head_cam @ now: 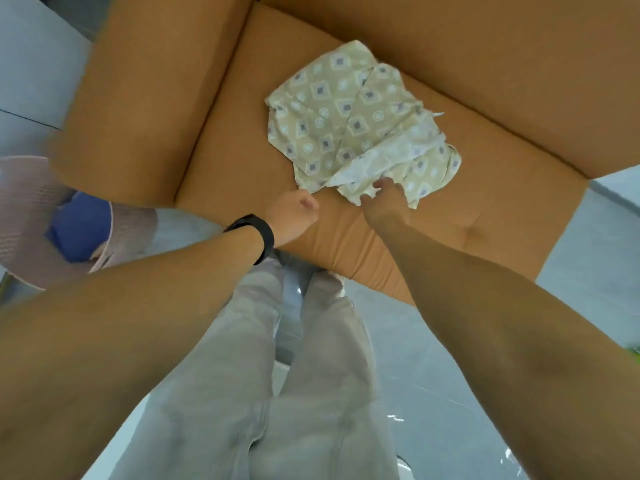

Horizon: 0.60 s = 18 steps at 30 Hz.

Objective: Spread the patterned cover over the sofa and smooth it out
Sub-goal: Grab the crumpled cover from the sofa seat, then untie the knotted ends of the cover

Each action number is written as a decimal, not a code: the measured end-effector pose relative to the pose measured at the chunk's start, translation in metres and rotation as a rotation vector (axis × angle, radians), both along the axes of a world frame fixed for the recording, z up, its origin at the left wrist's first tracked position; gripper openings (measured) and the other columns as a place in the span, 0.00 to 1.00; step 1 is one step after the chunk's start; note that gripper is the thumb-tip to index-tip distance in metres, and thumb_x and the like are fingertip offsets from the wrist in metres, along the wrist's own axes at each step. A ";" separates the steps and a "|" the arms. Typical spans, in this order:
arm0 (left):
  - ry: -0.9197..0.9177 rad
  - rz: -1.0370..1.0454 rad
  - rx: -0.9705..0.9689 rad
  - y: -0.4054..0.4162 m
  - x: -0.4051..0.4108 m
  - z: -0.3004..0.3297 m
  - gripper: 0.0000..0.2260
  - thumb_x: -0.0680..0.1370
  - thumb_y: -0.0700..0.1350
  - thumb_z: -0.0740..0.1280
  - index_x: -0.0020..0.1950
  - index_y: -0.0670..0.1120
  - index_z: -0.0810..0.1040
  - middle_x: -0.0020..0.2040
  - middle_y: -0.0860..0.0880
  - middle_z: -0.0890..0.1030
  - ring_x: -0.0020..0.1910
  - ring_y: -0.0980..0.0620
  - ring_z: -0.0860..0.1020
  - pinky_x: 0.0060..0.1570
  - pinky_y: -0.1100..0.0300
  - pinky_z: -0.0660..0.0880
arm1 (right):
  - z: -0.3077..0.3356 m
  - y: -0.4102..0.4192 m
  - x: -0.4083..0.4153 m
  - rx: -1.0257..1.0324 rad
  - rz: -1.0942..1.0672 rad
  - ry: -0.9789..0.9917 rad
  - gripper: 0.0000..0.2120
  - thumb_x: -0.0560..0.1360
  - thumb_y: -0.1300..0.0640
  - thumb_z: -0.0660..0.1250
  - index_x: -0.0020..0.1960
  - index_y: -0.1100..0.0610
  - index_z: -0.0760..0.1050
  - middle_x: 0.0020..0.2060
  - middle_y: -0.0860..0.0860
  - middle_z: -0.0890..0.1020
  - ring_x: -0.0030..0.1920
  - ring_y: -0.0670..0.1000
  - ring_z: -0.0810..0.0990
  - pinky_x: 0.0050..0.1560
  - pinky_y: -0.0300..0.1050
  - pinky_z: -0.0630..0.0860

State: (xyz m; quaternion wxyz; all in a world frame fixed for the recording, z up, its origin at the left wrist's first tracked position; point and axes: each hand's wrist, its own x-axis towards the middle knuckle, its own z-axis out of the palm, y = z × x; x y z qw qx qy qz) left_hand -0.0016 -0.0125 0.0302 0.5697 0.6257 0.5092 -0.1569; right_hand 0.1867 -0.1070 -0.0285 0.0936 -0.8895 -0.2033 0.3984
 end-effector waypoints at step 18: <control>-0.070 -0.121 0.032 0.040 0.031 0.013 0.14 0.81 0.44 0.66 0.67 0.50 0.75 0.60 0.49 0.79 0.55 0.51 0.78 0.51 0.58 0.75 | 0.046 0.053 0.061 0.114 0.212 -0.309 0.12 0.86 0.54 0.57 0.51 0.60 0.74 0.44 0.57 0.80 0.47 0.60 0.80 0.44 0.51 0.72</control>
